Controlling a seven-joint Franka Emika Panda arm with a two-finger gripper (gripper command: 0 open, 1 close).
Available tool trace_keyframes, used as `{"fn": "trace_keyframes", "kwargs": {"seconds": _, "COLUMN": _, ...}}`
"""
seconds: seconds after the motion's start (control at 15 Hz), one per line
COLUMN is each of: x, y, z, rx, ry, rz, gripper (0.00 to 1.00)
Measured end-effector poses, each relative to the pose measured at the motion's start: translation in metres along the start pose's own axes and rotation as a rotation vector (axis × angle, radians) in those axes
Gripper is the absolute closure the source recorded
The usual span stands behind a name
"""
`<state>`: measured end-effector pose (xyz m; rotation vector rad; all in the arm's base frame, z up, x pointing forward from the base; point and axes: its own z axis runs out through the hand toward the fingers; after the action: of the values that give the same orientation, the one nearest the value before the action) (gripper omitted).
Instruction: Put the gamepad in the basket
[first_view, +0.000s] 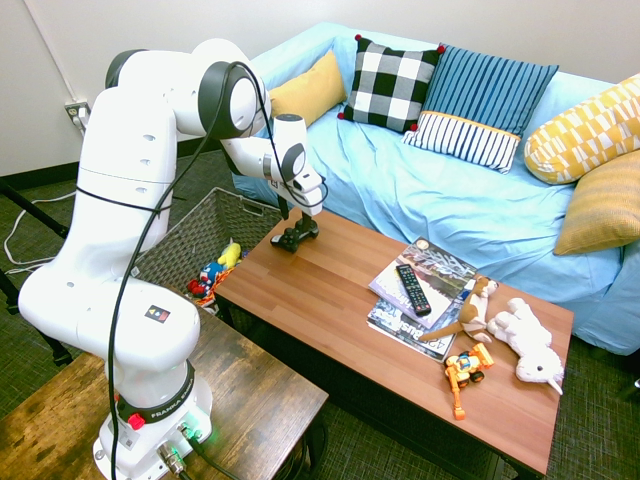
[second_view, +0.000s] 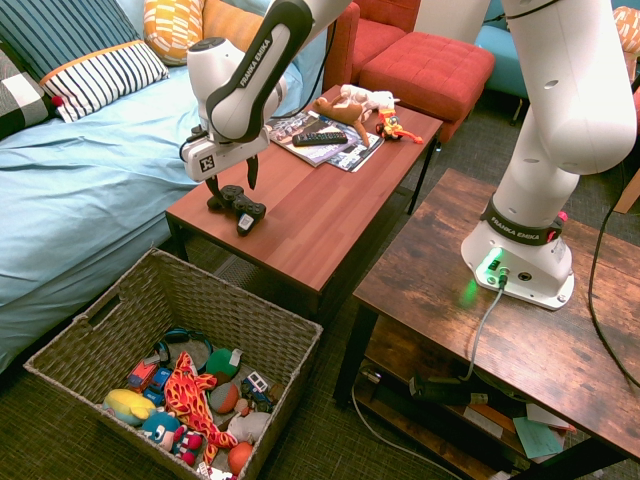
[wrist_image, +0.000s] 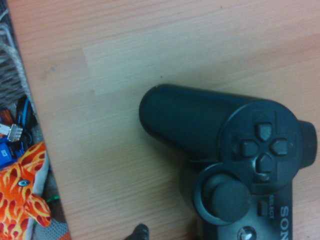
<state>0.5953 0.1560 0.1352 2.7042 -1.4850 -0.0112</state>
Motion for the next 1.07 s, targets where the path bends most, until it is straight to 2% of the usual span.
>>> {"fn": "trace_keyframes", "kwargs": {"seconds": 0.47, "x": 0.003, "y": -0.010, "z": 0.040, "rx": -0.042, "ry": -0.016, "rz": 0.019, "gripper": 0.00}}
{"fn": "trace_keyframes", "kwargs": {"seconds": 0.53, "x": 0.004, "y": -0.012, "z": 0.042, "rx": -0.041, "ry": -0.017, "rz": 0.022, "gripper": 1.00}}
{"fn": "trace_keyframes", "kwargs": {"seconds": 1.07, "x": 0.006, "y": -0.016, "z": 0.043, "rx": -0.027, "ry": -0.040, "rz": 0.036, "gripper": 1.00}}
